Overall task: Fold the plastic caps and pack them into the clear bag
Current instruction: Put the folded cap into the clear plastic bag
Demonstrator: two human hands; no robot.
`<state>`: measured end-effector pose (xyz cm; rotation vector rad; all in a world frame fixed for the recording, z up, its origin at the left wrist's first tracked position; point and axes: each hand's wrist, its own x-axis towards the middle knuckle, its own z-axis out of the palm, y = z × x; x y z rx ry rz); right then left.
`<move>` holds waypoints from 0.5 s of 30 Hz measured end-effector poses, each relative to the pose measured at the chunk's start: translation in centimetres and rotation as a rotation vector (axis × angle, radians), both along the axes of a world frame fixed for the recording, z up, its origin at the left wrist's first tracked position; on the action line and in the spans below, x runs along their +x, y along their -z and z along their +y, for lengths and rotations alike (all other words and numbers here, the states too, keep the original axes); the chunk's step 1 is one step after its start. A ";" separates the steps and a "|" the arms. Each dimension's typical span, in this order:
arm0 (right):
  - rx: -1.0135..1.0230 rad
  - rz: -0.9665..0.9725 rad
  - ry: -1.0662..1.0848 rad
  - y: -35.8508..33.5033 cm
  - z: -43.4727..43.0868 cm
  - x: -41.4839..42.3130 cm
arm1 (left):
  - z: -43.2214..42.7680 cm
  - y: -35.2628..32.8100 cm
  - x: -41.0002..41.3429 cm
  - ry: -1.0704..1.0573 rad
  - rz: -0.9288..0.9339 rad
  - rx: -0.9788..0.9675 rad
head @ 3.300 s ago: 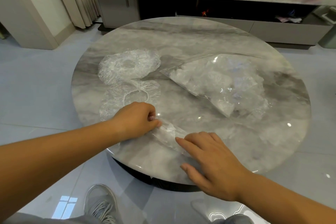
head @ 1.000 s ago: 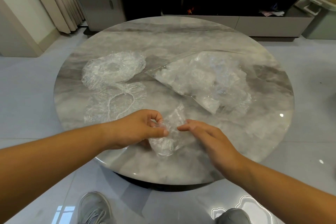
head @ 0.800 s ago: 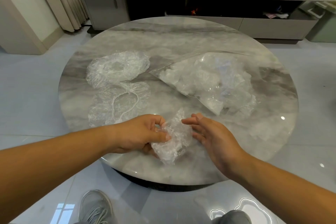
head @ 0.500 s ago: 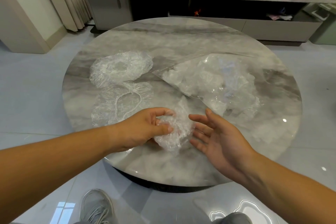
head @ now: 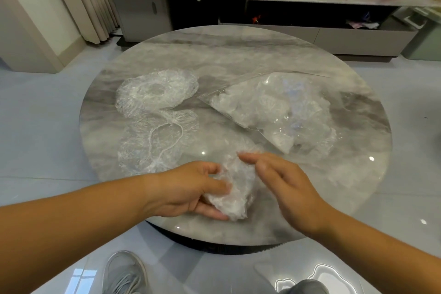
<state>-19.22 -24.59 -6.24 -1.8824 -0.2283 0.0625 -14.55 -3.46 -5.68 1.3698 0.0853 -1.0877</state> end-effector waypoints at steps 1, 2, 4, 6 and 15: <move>-0.150 -0.114 -0.061 0.5 -0.3 -0.3 | 0.1 -0.1 0.2 -0.001 0.063 -0.001; -0.266 -0.200 -0.119 0.9 -0.5 -0.5 | 0.2 -0.3 0.4 -0.008 0.121 -0.006; -0.378 -0.302 -0.191 1.5 -0.7 -0.8 | 0.6 -0.7 0.9 -0.034 0.215 -0.033; -0.401 -0.376 -0.227 1.7 -0.8 -1.0 | 0.9 -0.9 1.4 -0.057 0.278 -0.093; -0.628 -0.378 -0.454 2.2 -0.5 -1.4 | 0.6 -0.4 1.1 -0.031 0.103 -0.045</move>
